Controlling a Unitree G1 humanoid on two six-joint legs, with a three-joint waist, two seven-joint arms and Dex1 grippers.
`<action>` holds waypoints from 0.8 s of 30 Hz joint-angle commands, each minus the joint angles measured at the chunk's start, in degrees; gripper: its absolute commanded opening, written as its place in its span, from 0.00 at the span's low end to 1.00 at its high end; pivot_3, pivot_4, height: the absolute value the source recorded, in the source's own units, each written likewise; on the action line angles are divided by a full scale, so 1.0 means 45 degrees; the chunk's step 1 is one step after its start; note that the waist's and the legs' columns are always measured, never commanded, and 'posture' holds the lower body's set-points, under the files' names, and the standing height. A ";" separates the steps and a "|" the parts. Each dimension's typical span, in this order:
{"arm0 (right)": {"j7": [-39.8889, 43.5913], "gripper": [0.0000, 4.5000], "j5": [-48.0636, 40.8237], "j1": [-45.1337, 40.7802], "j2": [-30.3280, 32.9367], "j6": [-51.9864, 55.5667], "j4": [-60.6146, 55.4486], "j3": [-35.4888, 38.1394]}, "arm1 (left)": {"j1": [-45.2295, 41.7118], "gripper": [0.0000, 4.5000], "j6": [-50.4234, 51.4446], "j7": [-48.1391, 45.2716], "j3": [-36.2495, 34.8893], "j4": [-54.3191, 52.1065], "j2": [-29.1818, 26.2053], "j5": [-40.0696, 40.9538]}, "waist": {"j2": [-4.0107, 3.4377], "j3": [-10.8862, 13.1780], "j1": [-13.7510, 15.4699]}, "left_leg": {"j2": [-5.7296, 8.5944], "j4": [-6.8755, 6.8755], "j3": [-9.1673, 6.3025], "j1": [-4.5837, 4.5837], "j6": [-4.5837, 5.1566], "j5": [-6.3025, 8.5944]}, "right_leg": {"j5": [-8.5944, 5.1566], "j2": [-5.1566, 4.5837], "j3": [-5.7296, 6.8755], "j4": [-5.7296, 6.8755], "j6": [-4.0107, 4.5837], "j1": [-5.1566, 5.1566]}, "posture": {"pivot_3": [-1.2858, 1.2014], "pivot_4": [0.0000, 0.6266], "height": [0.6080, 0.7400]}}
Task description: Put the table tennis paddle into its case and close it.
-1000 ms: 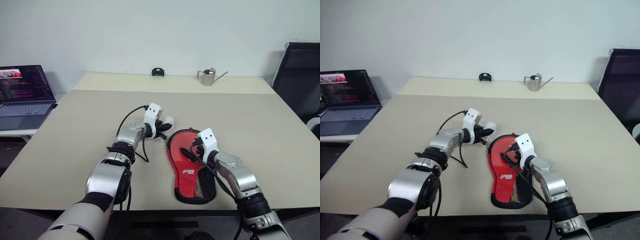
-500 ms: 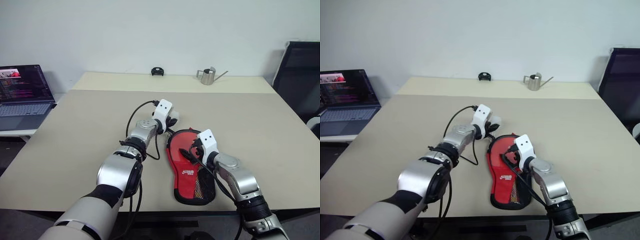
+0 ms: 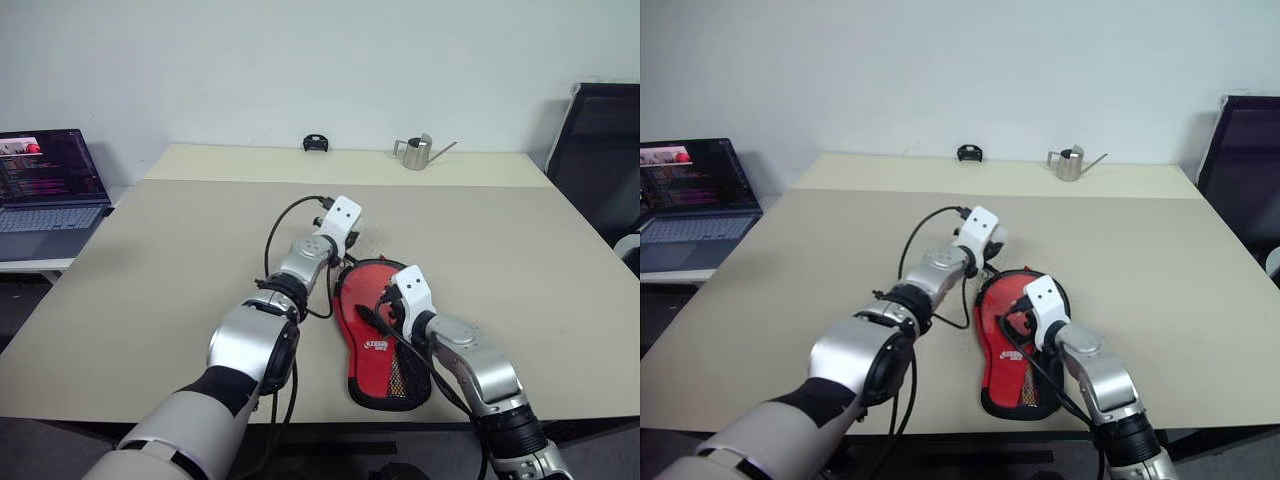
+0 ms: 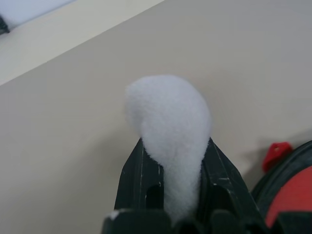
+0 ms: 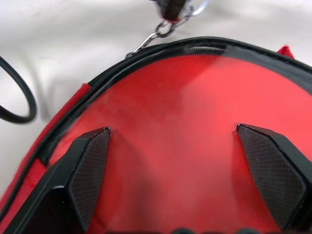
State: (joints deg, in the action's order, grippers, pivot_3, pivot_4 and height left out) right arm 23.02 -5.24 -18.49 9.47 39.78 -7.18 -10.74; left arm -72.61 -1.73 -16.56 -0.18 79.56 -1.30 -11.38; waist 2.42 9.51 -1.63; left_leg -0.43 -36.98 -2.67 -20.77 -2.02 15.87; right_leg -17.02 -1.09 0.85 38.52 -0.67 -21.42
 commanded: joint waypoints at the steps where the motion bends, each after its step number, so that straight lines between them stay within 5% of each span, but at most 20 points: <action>1: -0.0044 1.00 -0.0058 0.1386 -0.0140 0.2016 0.1247 -0.0946 | -0.0672 0.09 -0.0494 0.0465 0.0270 -0.0244 0.0305 -0.0466 | 0.0000 0.0000 -0.0002 | 0.0000 0.0001 0.0001 0.0001 0.0000 0.0000 | 0.0000 0.0000 0.0000 0.0001 0.0000 0.0000 | 0.52 0.24 1.00; 10: -0.0813 1.00 -0.0097 0.2094 -0.0465 0.2458 0.0293 -0.0837 | -0.0653 0.09 -0.0717 0.0694 0.1667 -0.0127 0.1014 -0.2152 | -0.0002 -0.0005 0.0017 | 0.0001 0.0002 0.0000 0.0001 -0.0007 0.0002 | -0.0004 0.0000 0.0000 -0.0001 -0.0006 0.0001 | 0.52 0.24 1.00; 24: -0.1785 1.00 -0.0233 0.3092 -0.0967 0.3113 -0.1114 -0.0785 | -0.1407 0.09 -0.0730 0.1368 0.1595 -0.0073 0.1723 -0.2469 | -0.0001 -0.0005 0.0114 | 0.0011 0.0003 -0.0009 -0.0010 -0.0015 0.0008 | -0.0015 -0.0007 0.0009 -0.0024 -0.0025 0.0006 | 0.52 0.24 1.00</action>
State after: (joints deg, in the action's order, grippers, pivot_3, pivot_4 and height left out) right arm 14.92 -5.33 -9.93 5.28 45.03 -18.88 -11.89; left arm -75.19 -2.96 -11.65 6.88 81.09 5.21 -22.10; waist 2.41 9.49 -1.11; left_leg -0.38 -36.97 -2.72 -20.82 -2.09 15.90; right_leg -17.09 -1.12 0.89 38.41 -0.78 -21.40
